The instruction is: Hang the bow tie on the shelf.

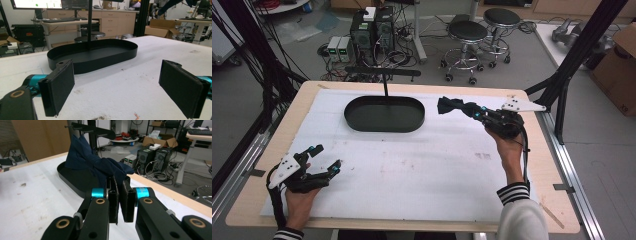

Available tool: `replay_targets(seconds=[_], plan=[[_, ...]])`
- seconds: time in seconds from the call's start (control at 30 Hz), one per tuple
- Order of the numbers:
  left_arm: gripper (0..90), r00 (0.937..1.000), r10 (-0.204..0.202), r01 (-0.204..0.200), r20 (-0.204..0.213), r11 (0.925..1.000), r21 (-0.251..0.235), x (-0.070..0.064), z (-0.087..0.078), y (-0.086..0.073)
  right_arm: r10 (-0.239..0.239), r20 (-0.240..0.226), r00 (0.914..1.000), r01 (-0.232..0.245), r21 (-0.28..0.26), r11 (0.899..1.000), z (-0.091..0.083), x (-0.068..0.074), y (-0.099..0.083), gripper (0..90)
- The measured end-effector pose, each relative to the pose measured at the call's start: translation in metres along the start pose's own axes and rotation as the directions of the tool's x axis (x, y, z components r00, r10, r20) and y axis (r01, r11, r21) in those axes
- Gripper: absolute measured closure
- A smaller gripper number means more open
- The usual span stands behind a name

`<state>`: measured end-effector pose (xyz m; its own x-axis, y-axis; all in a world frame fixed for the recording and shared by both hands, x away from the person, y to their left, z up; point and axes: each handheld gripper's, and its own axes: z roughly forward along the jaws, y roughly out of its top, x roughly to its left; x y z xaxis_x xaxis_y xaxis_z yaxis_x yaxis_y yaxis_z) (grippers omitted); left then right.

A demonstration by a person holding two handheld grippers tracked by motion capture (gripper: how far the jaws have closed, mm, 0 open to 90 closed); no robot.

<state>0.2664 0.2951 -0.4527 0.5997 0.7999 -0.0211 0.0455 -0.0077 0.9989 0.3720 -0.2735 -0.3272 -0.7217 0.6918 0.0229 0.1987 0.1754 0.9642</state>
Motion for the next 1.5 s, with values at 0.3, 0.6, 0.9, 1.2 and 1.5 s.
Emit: replay_targets(seconds=[0.3,0.6,0.9,1.2,1.5], plan=[[13.7,1.0,-0.002,0.002,-0.002,1.0,0.001,0.0,0.0,0.0,0.007,-0.023,0.9997,-0.007,-0.017,1.0,0.019,0.009,0.012,86.1],[13.8,1.0,-0.004,0.004,-0.002,1.0,0.003,0.0,0.0,0.0,0.019,-0.03,0.9994,-0.02,-0.031,0.999,0.036,0.017,0.028,86.1],[13.8,1.0,-0.005,0.005,0.0,1.0,0.003,0.001,0.0,0.0,0.021,-0.035,0.9992,-0.022,-0.034,0.999,0.051,0.025,0.04,86.2],[13.8,1.0,-0.004,0.004,0.001,1.0,0.001,0.0,0.0,0.0,0.019,-0.04,0.999,-0.021,-0.046,0.999,0.063,0.031,0.053,86.2],[13.8,1.0,-0.007,0.007,0.0,1.0,-0.001,0.0,0.0,0.0,0.012,-0.047,0.9988,-0.014,-0.056,0.998,0.081,0.036,0.064,86.2]])
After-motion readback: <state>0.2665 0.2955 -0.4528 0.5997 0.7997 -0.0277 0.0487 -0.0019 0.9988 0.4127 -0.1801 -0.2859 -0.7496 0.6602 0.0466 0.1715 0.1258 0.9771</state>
